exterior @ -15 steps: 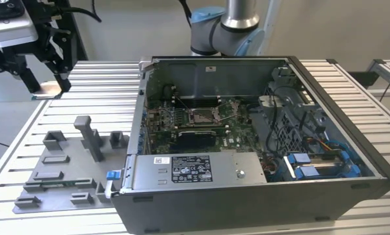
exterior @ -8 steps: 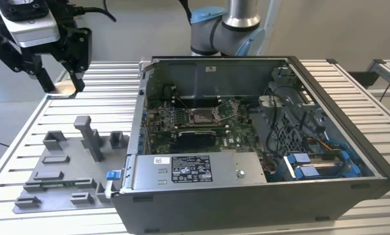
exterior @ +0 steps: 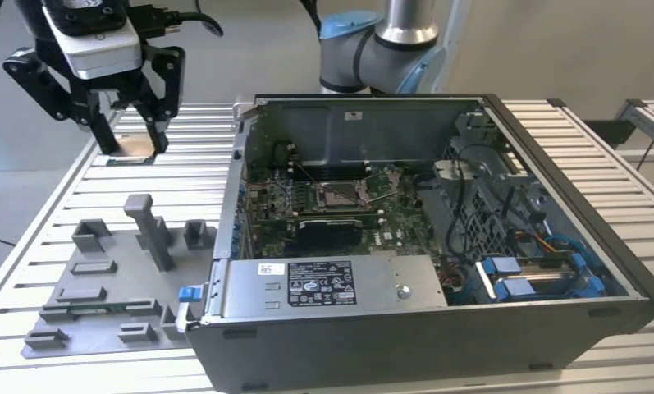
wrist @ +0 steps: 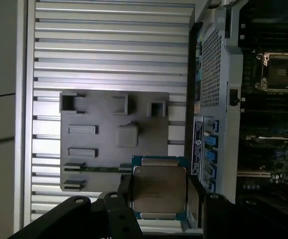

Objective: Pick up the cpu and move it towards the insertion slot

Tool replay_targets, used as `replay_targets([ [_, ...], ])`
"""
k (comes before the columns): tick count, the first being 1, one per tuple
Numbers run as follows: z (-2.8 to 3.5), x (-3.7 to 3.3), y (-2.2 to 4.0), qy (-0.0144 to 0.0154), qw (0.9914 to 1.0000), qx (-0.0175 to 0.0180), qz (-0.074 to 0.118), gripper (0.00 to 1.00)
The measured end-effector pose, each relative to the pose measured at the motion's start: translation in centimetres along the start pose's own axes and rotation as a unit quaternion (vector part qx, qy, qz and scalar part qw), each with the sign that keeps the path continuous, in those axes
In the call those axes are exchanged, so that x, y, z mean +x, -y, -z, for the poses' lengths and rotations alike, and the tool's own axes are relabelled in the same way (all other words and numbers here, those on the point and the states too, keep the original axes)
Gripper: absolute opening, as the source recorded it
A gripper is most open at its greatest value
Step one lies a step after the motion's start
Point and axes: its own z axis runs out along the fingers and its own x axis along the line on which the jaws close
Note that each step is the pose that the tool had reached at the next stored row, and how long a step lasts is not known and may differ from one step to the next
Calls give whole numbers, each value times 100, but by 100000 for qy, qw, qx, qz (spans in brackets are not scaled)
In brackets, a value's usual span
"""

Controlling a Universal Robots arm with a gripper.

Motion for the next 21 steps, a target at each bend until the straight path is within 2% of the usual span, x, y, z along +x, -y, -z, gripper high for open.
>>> replay_targets([
  [21, -3, -689, 14, -6, 100000, 4, -1, 0],
])
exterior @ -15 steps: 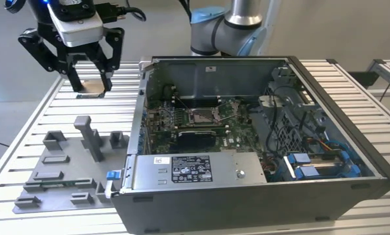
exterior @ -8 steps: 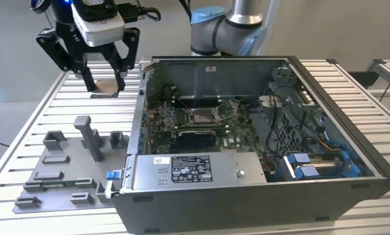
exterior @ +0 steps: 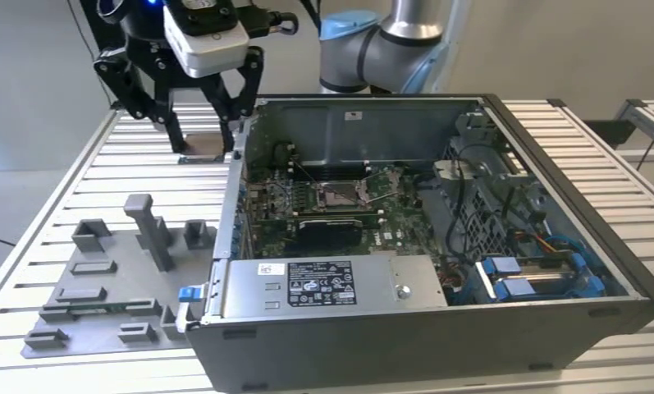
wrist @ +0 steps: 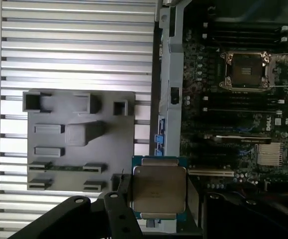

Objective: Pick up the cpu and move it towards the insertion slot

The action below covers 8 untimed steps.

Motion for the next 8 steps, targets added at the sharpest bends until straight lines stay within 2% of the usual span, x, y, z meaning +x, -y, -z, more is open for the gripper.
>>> replay_targets([
  [8, -1, -256, 5, 2, 100000, -1, 5, 0],
])
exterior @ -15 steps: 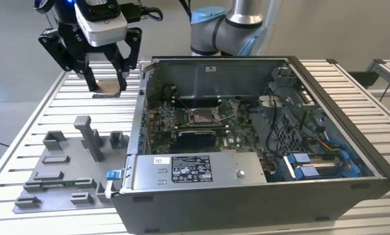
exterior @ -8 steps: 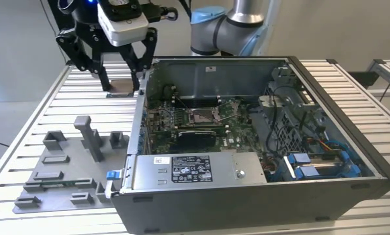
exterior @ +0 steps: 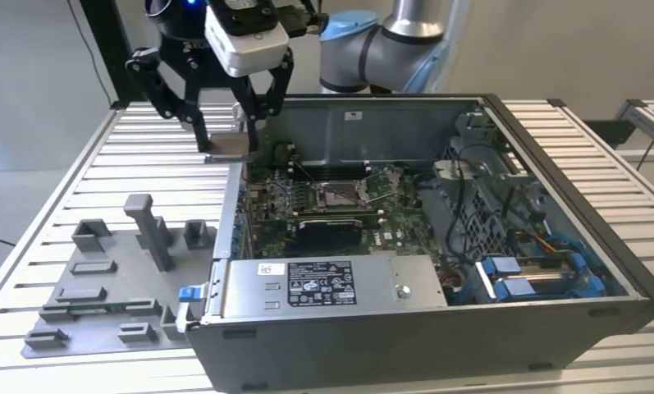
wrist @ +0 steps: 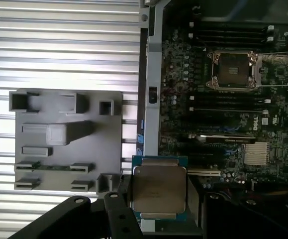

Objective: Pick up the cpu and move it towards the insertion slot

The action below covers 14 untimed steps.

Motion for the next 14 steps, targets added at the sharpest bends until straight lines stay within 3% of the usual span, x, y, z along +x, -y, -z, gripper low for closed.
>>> replay_targets([
  [14, -2, -426, 8, -4, 100000, 2, 1, 0],
])
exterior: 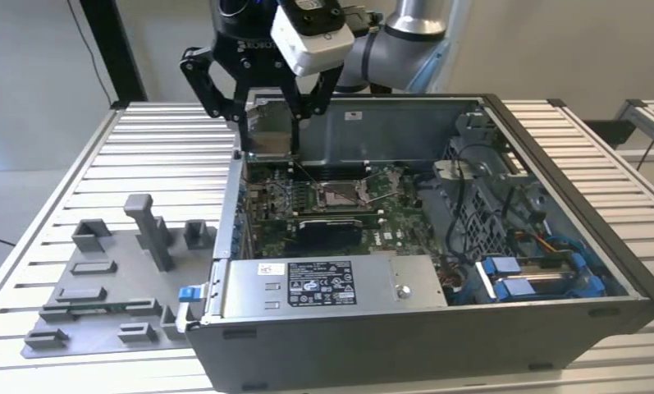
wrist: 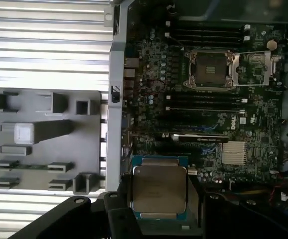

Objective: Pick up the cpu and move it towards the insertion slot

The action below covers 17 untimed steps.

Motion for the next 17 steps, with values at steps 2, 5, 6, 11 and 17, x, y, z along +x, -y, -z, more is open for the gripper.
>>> replay_targets([
  [2, -1, -52, 1, 4, 100000, -3, -6, 0],
  [5, -1, -123, 2, 4, 100000, -4, -1, 0],
  [6, -1, -140, 3, 4, 100000, -5, -1, 0],
  [11, -1, -256, 5, 3, 100000, -1, -5, 0],
  [17, -2, -429, 8, 3, 100000, 0, -3, 0],
])
